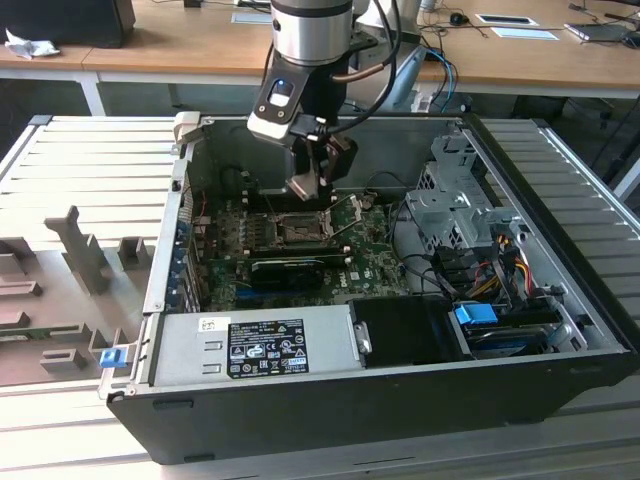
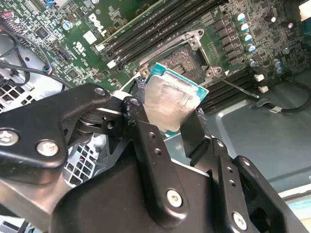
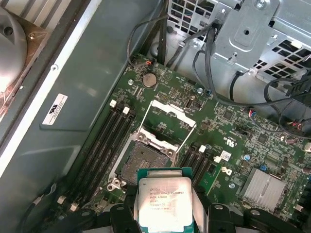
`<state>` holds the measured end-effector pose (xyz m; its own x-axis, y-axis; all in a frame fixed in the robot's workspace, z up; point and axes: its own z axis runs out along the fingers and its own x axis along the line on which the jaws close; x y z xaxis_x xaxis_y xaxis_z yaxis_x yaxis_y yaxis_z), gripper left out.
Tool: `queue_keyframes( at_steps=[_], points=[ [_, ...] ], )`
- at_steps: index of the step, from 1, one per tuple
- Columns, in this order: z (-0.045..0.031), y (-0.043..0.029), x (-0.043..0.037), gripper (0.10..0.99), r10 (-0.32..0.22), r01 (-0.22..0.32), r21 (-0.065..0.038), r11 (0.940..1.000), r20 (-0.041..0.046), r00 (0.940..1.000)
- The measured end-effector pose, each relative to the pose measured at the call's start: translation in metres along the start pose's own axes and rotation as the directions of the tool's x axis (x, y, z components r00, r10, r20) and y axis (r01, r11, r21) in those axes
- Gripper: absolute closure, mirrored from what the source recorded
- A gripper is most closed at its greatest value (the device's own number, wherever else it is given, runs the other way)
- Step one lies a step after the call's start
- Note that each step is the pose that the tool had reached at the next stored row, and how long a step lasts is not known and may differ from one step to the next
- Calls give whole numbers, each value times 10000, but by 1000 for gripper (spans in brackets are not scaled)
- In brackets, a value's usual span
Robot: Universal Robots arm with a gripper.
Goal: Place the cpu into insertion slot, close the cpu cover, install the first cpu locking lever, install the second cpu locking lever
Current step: 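Place the cpu into insertion slot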
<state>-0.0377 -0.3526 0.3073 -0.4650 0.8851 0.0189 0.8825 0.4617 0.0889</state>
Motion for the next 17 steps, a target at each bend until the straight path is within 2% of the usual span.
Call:
queue_keyframes(
  at_steps=[5, 8, 17],
  points=[
    [101, -11, -1, 553, 10, -10, -2, 10000, -1, 10000],
    [163, -32, 6, 553, 124, -124, -42, 9999, 29, 9999],
    [251, -49, 9, 553, 609, -609, -57, 9981, 70, 9981]
  ],
)
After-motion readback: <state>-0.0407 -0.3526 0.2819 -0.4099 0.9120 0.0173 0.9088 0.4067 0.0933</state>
